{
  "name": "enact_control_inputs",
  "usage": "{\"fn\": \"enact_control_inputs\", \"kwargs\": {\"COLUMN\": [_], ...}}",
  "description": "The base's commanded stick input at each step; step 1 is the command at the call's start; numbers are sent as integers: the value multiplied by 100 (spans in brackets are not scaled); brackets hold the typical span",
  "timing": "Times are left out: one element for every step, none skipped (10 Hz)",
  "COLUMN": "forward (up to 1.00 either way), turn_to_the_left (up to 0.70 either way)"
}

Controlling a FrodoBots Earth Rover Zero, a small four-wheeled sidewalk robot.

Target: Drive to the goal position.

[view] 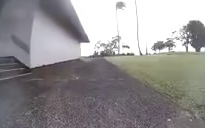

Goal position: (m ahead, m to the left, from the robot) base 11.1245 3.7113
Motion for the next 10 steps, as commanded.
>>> {"fn": "enact_control_inputs", "kwargs": {"forward": [70,70,70,70,70,70,70,70,70,70], "turn_to_the_left": [0,0,0,0,0,0,0,0,0,3]}}
